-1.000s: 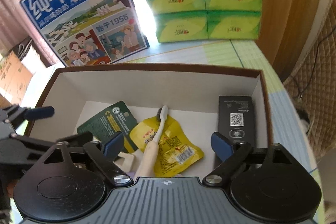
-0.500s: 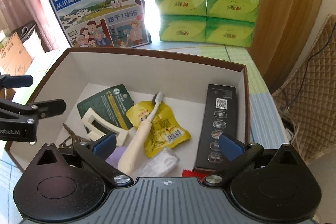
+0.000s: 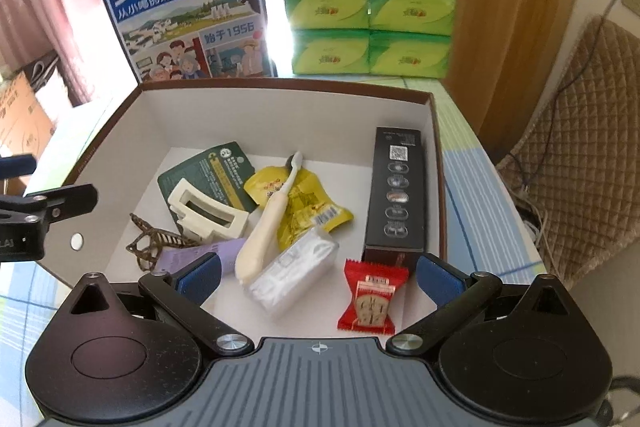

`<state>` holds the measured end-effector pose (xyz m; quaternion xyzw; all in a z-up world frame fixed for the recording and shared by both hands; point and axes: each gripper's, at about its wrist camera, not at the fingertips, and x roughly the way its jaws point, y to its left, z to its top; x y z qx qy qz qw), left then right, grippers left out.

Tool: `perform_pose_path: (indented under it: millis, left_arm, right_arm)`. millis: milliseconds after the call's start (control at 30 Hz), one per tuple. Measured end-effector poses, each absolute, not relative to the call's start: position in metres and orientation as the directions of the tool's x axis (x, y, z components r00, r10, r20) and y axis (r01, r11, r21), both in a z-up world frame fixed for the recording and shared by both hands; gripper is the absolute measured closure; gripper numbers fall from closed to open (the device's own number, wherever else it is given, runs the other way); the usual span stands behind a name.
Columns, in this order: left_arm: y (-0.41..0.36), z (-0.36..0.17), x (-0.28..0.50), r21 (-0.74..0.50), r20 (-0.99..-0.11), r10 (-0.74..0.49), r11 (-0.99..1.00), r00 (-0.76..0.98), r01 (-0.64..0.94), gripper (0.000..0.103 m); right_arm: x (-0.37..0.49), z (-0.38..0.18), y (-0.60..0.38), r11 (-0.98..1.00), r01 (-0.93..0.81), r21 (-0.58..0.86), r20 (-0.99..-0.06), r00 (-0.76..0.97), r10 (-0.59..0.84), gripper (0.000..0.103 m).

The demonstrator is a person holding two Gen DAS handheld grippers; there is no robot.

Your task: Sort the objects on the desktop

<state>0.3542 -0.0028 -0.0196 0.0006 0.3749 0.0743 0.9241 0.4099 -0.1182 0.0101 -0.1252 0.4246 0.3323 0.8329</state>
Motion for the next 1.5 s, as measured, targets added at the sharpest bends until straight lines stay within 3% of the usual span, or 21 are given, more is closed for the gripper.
perform_pose_path:
  millis: [733, 1500]
  left_arm:
    - [-0.007, 0.019, 0.266, 0.025, -0.696, 0.185, 0.972, 0.694, -0.234, 0.001]
    - [-0.010, 0.021, 0.209, 0.015, -0.703, 0.142, 0.983, 0.697, -0.185, 0.001]
  right_arm:
    - [0.342, 0.046, -0.151, 0.782, -0.620, 0.062, -0.746, 0.492, 0.449, 0.002]
    - [0.270, 0.052, -0.161, 0.790, -0.613, 0.025, -0.728, 0.530, 0.435, 0.002]
